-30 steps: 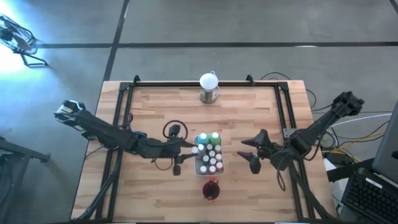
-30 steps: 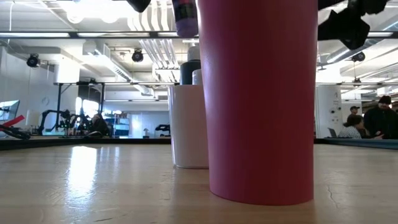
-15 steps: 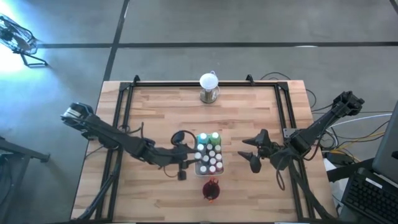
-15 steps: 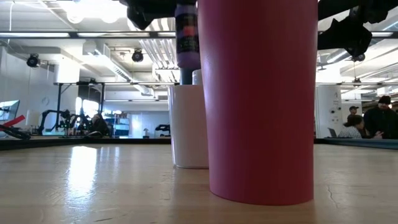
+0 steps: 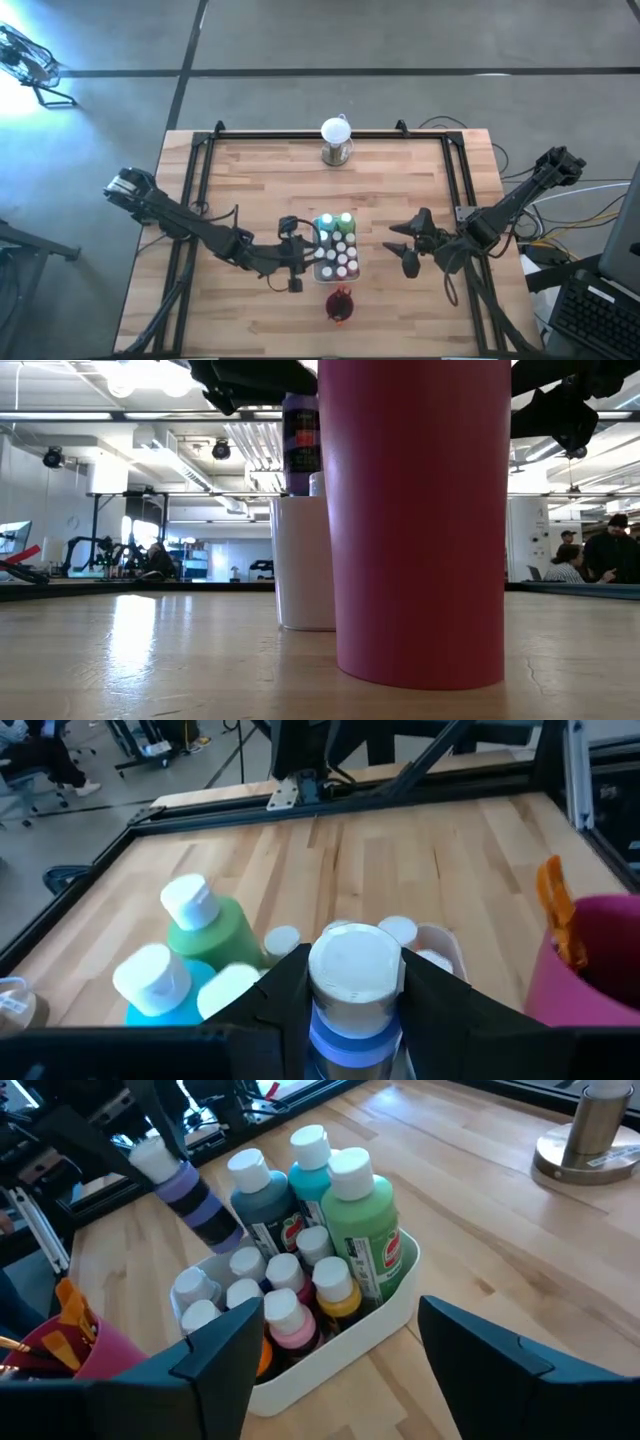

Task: Pick & Place Paint Supplies
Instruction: Put the purple paint bottle into the white bin

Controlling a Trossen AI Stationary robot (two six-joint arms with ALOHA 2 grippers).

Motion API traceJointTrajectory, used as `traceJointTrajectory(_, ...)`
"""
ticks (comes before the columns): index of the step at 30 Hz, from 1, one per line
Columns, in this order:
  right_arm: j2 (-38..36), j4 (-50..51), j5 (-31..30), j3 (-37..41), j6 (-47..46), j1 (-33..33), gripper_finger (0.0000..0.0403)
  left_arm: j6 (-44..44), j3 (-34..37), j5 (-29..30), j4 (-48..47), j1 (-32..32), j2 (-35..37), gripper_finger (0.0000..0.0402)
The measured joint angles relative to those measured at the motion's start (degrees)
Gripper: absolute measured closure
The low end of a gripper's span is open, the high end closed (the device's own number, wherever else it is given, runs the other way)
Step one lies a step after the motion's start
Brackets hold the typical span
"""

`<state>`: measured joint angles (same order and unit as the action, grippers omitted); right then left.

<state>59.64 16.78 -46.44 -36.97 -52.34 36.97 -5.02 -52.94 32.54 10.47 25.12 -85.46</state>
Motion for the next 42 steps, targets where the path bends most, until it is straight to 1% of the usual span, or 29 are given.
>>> traceJointTrajectory(2,0.0,0.0,0.0,0.0,0.0,0.0,0.0151,0.04,1.32,-0.05,2.1,0.02,-0.27,0.0275)
traceJointTrajectory(8,0.0,0.0,0.0,0.0,0.0,0.0,0.0166,-0.29,9.27,-0.45,14.45,0.11,0.34,0.0275)
traceJointTrajectory(12,0.0,0.02,-0.02,0.0,0.0,0.0,0.0171,-1.86,12.13,-0.51,17.63,0.11,0.38,0.0275)
traceJointTrajectory(19,0.04,-0.31,-0.04,0.0,0.02,0.0,0.0173,-1.95,12.4,-2.01,18.52,0.0,-0.58,0.0275)
traceJointTrajectory(25,0.04,-0.76,-0.13,0.0,0.6,0.0,0.0155,-1.7,12.4,-2.02,19.2,-0.25,-2.35,0.0275)
traceJointTrajectory(33,0.04,-0.76,-0.15,0.0,0.87,0.0,0.0132,-1.8,12.38,-3.63,23.94,-1.49,-7.58,0.0275)
traceJointTrajectory(42,0.04,-0.76,-0.11,0.0,1.16,0.0,0.0117,-2.47,12.38,-4.57,24.37,-2.03,-10.58,0.0275)
